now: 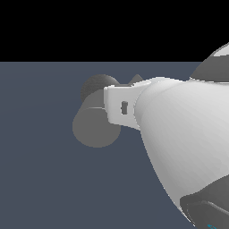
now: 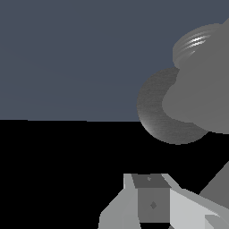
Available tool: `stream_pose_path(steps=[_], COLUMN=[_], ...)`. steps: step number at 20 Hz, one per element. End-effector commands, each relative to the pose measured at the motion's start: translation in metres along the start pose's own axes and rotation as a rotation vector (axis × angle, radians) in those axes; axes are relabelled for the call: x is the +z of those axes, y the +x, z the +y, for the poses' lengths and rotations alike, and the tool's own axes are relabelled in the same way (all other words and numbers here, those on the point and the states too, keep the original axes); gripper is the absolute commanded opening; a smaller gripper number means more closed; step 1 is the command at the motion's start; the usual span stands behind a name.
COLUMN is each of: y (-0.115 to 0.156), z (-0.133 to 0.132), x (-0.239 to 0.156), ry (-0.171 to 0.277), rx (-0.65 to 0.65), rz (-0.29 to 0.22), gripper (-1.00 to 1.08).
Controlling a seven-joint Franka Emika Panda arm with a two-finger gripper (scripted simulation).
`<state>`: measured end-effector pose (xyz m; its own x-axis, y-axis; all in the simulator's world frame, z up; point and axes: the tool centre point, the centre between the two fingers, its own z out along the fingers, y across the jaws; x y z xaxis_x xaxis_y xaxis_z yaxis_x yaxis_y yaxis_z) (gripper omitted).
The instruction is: Turn on the faucet by rotating a designated handle.
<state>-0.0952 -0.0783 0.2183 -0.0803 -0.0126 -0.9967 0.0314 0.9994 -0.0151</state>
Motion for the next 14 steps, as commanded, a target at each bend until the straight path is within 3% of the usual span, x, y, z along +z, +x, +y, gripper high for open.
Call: stream_pose_path(steps=[1,14], y=[-0.019,-0.057], z=[0.025,0.075], x=[-0.001,-0.007], ry=[-0.037,-0.068], rx=[-0.001,-0.001], rz=[-0.033,-0.072], gripper=[-1.0,-1.0])
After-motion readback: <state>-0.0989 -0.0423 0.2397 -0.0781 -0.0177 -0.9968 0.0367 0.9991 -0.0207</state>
